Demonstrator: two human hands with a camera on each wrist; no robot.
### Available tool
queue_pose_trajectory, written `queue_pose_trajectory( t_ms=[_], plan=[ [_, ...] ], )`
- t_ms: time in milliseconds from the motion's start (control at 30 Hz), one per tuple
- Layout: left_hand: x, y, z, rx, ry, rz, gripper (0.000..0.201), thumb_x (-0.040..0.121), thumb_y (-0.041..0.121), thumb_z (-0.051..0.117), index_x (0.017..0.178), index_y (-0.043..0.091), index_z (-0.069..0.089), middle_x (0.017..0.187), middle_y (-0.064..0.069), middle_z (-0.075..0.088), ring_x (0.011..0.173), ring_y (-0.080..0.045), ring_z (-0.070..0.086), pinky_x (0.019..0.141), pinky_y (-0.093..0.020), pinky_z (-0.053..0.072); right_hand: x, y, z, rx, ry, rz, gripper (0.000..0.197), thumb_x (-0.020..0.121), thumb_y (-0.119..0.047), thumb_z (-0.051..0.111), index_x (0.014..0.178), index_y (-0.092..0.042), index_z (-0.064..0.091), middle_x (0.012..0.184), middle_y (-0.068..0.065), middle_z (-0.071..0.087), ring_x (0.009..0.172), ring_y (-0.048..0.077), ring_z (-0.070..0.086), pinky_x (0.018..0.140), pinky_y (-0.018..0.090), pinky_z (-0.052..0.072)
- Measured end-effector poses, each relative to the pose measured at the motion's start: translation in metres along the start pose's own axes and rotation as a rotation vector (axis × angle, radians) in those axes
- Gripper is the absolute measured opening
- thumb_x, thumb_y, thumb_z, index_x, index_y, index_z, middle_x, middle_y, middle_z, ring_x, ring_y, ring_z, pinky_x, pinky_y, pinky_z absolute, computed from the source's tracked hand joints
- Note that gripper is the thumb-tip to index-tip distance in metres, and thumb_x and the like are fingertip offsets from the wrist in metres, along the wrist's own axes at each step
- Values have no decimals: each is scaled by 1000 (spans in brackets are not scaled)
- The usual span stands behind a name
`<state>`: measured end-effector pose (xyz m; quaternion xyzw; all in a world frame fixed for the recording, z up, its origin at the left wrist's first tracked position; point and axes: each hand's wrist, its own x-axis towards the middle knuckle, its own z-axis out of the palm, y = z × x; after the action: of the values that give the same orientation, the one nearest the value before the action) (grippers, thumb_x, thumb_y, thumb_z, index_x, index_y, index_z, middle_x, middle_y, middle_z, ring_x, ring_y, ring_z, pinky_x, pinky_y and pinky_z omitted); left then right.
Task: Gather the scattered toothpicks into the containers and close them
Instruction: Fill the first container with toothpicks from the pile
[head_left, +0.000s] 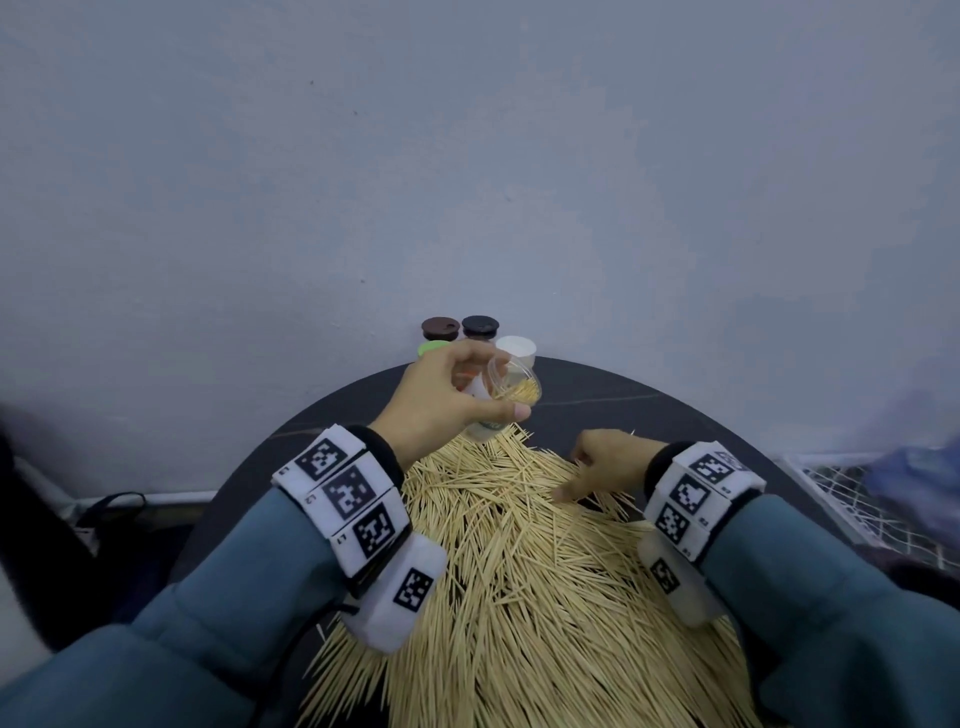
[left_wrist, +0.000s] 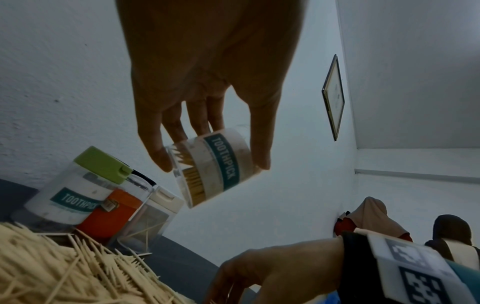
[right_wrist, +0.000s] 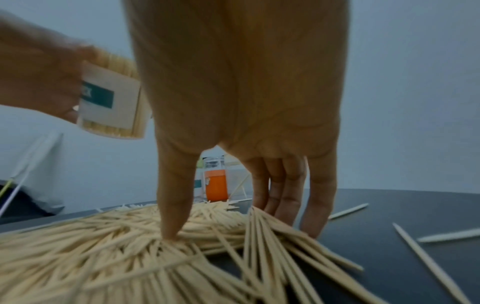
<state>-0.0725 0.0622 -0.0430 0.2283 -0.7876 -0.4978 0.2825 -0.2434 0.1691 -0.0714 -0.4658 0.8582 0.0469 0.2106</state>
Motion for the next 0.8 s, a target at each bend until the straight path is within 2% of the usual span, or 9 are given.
queue_pose_trajectory(
  t_ms=[67, 233, 433, 567, 633, 700, 733, 800],
  plan=[
    [0, -1, 0, 5, -1, 1, 63, 64, 23, 86, 121, 17, 60, 114, 3, 66, 110, -12, 60, 97, -28, 47, 1, -4, 2, -16, 13, -12, 60, 83, -47, 63, 127, -10, 46, 127, 6, 52, 115, 21, 50, 95, 32, 42],
    [0, 1, 0, 7, -9, -1, 63, 65, 23, 85, 122, 17, 60, 116, 3, 66, 111, -12, 59, 97, -28, 46, 1, -9, 3, -38, -12, -42, 46, 89, -38, 59, 124, -11, 50, 125, 6, 55, 113, 21, 52, 95, 32, 43],
    [-1, 2, 0, 17, -21, -2, 62, 67, 22, 84, 123, 18, 59, 117, 4, 65, 111, -11, 59, 93, -25, 46, -2, -11, 2, -92, -60, -61, 38, 96, -30, 48, 129, -11, 46, 130, 8, 51, 117, 22, 49, 99, 33, 40],
    [-1, 3, 0, 22, -25, 1, 62, 67, 22, 84, 123, 18, 59, 118, 3, 65, 112, -12, 58, 96, -28, 45, -7, -10, -1, -82, -82, -77, 35, 99, -25, 40, 129, -8, 46, 129, 8, 52, 118, 22, 50, 96, 31, 38],
    [-1, 4, 1, 26, -29, 2, 62, 68, 22, 84, 124, 18, 58, 119, 3, 65, 113, -12, 58, 94, -26, 45, -9, -8, -2, -39, -108, -88, 34, 100, -23, 37, 124, -4, 50, 112, 7, 59, 102, 19, 56, 87, 27, 41],
    [-1, 3, 1, 29, -32, 4, 62, 69, 22, 83, 125, 18, 58, 119, 3, 64, 112, -11, 57, 86, -19, 44, -8, -5, -3, 24, -135, -85, 30, 100, -18, 35, 114, -1, 55, 82, 0, 58, 73, 11, 52, 69, 21, 41],
    [-2, 3, 2, 32, -34, 5, 62, 69, 22, 83, 125, 18, 57, 119, 3, 64, 112, -11, 57, 83, -16, 43, -8, -4, -3, 62, -139, -77, 28, 100, -15, 34, 109, -1, 56, 73, -3, 54, 65, 8, 48, 65, 20, 39],
    [-1, 3, 3, 41, -37, 7, 63, 69, 23, 83, 125, 17, 57, 119, 4, 64, 112, -10, 57, 82, -13, 42, -8, 0, -4, 130, -144, -69, 28, 99, -12, 33, 107, -2, 58, 68, -3, 51, 61, 7, 44, 64, 20, 38]
  ],
)
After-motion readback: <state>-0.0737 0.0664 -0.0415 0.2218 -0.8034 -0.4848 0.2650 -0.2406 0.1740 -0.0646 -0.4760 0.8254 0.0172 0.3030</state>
